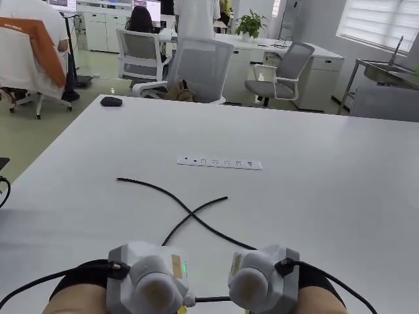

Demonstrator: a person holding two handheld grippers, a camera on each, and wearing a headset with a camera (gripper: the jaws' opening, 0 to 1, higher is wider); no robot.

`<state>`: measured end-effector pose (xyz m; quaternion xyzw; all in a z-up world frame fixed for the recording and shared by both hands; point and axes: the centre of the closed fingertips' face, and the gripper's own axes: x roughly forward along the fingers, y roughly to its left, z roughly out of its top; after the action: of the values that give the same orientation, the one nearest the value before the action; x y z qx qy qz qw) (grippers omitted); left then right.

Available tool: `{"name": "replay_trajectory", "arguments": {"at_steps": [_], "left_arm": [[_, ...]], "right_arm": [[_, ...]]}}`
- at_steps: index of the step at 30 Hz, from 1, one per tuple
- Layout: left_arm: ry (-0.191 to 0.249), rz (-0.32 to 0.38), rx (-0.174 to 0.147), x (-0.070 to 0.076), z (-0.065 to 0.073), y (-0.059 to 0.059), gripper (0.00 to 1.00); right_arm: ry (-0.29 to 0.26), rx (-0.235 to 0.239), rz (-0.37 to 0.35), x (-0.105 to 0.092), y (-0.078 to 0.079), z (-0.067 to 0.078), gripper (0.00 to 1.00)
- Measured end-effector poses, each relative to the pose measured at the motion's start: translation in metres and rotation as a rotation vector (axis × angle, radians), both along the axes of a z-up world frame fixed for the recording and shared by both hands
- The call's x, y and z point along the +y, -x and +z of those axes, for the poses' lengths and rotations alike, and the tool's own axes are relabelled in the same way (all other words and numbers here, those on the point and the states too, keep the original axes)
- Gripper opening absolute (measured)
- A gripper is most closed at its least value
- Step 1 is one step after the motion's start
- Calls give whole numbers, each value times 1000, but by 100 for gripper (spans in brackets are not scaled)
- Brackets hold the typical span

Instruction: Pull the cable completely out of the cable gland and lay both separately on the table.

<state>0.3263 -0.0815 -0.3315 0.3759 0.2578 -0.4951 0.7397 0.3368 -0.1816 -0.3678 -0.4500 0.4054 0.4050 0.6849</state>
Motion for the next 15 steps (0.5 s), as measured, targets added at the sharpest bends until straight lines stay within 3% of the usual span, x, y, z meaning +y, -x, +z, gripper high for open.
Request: {"name": "replay_trajectory", "arguments": {"at_steps": [7,13,15], "left_arm": [[-2,7,5,2,-1,0,17],[-4,8,2,2,0,-1,17],[-19,0,1,3,-2,0,17]], "right_arm": [[84,-6,-97,-29,-8,-3,3],[94,18,-148,-36,-3,-6,6],[81,35,-147,-32,0,-7,14]]}}
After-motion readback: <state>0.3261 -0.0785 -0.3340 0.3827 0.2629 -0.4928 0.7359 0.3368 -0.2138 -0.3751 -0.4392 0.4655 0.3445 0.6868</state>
